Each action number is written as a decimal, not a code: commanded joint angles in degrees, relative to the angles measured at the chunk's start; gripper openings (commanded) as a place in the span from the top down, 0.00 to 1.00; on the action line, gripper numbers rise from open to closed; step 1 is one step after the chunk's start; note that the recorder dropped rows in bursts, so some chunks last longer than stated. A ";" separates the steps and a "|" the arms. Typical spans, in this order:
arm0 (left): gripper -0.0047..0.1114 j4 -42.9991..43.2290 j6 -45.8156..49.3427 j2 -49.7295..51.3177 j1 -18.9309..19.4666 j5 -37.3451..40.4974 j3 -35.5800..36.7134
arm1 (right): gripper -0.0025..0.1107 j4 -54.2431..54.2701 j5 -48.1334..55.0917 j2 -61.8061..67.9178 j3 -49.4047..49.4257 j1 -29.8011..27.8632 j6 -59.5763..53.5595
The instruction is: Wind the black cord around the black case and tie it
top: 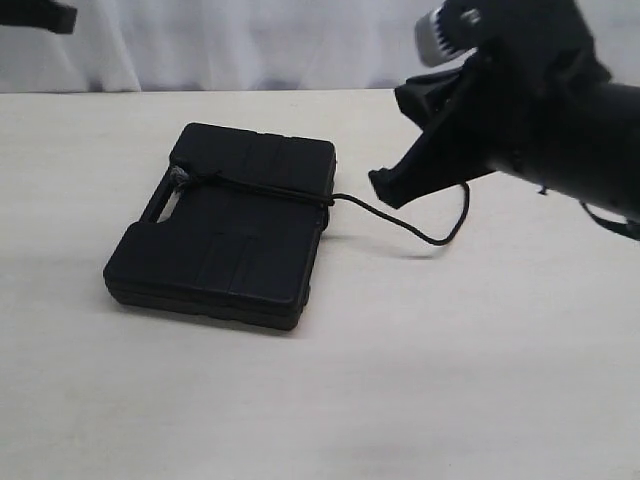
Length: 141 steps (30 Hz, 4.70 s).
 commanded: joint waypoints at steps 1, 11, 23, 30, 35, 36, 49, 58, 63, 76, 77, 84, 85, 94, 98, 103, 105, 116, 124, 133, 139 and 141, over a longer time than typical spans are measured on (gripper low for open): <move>0.96 -4.63 -1.20 -9.91 0.01 -11.91 7.61 | 0.94 0.00 2.38 -9.58 2.44 0.11 3.08; 0.96 -5.22 -5.32 -31.63 0.01 -15.26 16.07 | 0.94 0.00 2.74 -29.23 7.94 0.11 6.61; 0.96 -5.22 -12.15 -54.41 0.01 -16.85 25.14 | 0.94 0.00 4.07 -41.20 14.62 0.11 8.12; 0.96 -5.22 -14.16 -61.81 0.01 -11.50 25.38 | 0.94 0.00 2.55 -41.98 15.23 0.11 8.12; 0.96 -5.96 -16.81 -65.11 0.01 -8.31 25.38 | 0.94 0.00 1.21 -41.98 15.23 0.11 8.12; 0.96 -5.96 -16.81 -65.46 0.01 -8.31 25.38 | 0.94 0.00 1.21 -41.98 15.23 0.11 8.12; 0.96 -5.96 -16.71 -66.18 0.01 -8.39 25.38 | 0.94 0.00 1.46 -41.98 15.23 0.11 8.12; 0.96 -5.96 -16.71 -66.18 0.01 -8.39 25.38 | 0.94 0.00 1.46 -41.98 15.23 0.11 8.12; 0.96 -5.96 -16.71 -66.18 0.01 -8.39 25.38 | 0.94 0.00 1.46 -41.98 15.23 0.11 8.12; 0.96 -3.45 -16.36 -66.18 0.01 -8.58 25.38 | 0.94 0.00 1.46 -41.98 15.23 0.11 8.12; 0.96 -2.89 -16.36 -66.18 0.01 -8.48 25.38 | 0.94 0.00 1.46 -41.98 15.23 0.11 8.12; 0.96 -2.35 -16.36 -65.28 0.16 -6.47 25.53 | 0.94 0.00 1.46 -41.98 15.23 0.11 8.12; 0.96 -1.54 -16.77 -65.28 0.16 -6.04 25.65 | 0.94 0.00 1.46 -41.98 15.23 0.11 8.12; 0.96 13.04 -30.10 -73.31 0.23 -12.59 35.75 | 0.94 0.00 1.46 -41.98 15.23 0.11 8.12; 0.96 13.04 -29.99 -77.99 1.81 -11.80 40.64 | 0.94 0.00 1.46 -41.98 15.23 0.11 8.12; 0.96 10.49 -29.99 -79.57 6.29 -11.64 45.91 | 0.94 0.00 1.46 -41.98 15.23 0.11 8.12; 0.96 10.27 -29.99 -79.57 7.73 -10.87 47.32 | 0.94 0.00 1.46 -41.98 15.23 0.11 8.12; 0.96 10.62 -29.36 -79.57 9.46 -9.93 58.53 | 0.94 0.00 1.46 -41.98 15.23 0.11 8.12; 0.96 10.62 -28.31 -79.57 9.46 -5.18 61.55 | 0.94 0.00 1.46 -41.98 15.23 0.11 8.12; 0.96 10.76 -25.08 -79.57 9.46 4.73 61.55 | 0.94 0.00 1.54 -41.98 15.23 0.11 8.12; 0.96 10.76 -25.08 -79.57 9.46 5.31 61.55 | 0.94 0.00 1.54 -41.98 15.23 0.11 8.12; 0.96 10.76 -25.08 -79.57 9.46 5.32 61.55 | 0.94 0.00 1.54 -41.98 15.23 0.11 8.12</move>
